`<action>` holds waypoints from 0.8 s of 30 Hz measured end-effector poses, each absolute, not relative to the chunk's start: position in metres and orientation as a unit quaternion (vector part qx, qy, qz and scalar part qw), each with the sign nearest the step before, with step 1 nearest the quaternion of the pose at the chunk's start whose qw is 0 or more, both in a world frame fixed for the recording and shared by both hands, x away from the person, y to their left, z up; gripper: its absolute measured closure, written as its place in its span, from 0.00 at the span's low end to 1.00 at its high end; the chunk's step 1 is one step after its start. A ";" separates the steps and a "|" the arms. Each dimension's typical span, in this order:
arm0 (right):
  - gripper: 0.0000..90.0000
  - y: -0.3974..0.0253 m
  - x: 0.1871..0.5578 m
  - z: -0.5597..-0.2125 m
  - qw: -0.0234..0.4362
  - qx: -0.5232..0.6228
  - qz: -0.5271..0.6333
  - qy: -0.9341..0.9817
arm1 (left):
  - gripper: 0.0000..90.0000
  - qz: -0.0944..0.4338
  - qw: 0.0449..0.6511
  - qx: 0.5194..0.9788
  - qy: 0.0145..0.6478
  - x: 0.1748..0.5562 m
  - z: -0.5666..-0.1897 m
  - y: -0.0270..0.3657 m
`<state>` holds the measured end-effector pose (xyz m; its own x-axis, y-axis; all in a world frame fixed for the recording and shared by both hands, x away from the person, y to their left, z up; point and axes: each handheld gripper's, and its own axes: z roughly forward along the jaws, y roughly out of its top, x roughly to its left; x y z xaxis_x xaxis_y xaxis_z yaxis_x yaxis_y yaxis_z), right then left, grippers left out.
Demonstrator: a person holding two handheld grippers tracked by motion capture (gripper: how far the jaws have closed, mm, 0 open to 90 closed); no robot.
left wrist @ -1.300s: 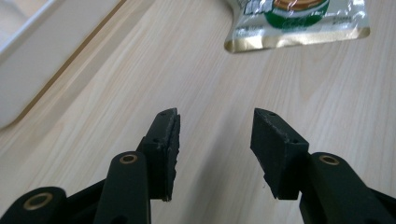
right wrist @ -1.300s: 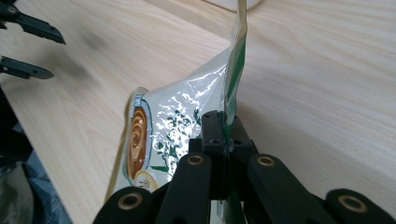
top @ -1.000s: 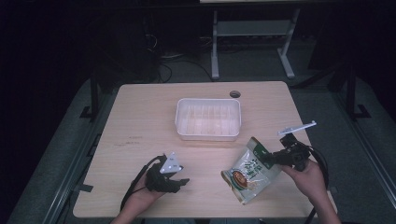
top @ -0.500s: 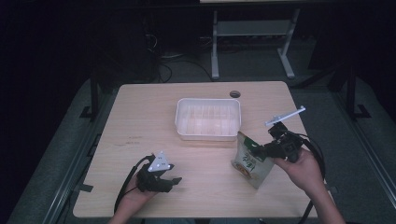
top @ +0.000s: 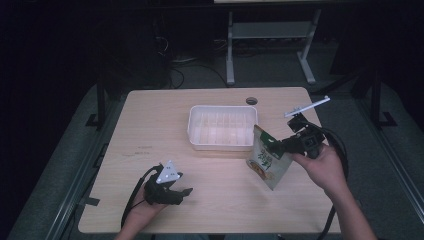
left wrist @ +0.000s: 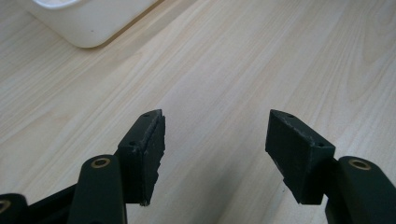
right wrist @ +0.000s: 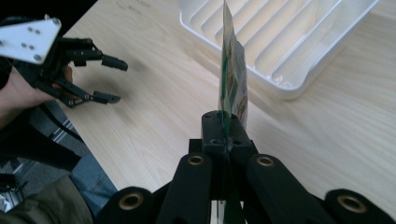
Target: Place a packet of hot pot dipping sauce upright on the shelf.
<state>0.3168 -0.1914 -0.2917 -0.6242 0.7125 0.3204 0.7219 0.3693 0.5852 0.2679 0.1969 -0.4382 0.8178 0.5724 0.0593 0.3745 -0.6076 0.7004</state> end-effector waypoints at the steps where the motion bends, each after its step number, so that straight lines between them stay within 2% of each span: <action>1: 1.00 -0.190 0.318 -0.290 0.006 -0.434 -0.357 -0.827 | 0.40 0.141 0.352 0.885 0.269 0.268 -0.438 0.198; 9: 1.00 -0.176 0.343 -0.264 -0.034 -0.448 -0.351 -0.821 | 0.39 0.142 0.353 0.882 0.276 0.271 -0.438 0.202; 16: 1.00 -0.170 0.366 -0.257 -0.038 -0.470 -0.365 -0.803 | 0.38 0.140 0.352 0.882 0.279 0.273 -0.440 0.204; 19: 1.00 -0.159 0.378 -0.255 -0.069 -0.467 -0.350 -0.809 | 0.38 0.141 0.352 0.882 0.280 0.274 -0.441 0.205; 24: 1.00 -0.148 0.391 -0.257 -0.068 -0.473 -0.331 -0.814 | 0.38 0.143 0.351 0.882 0.278 0.274 -0.441 0.206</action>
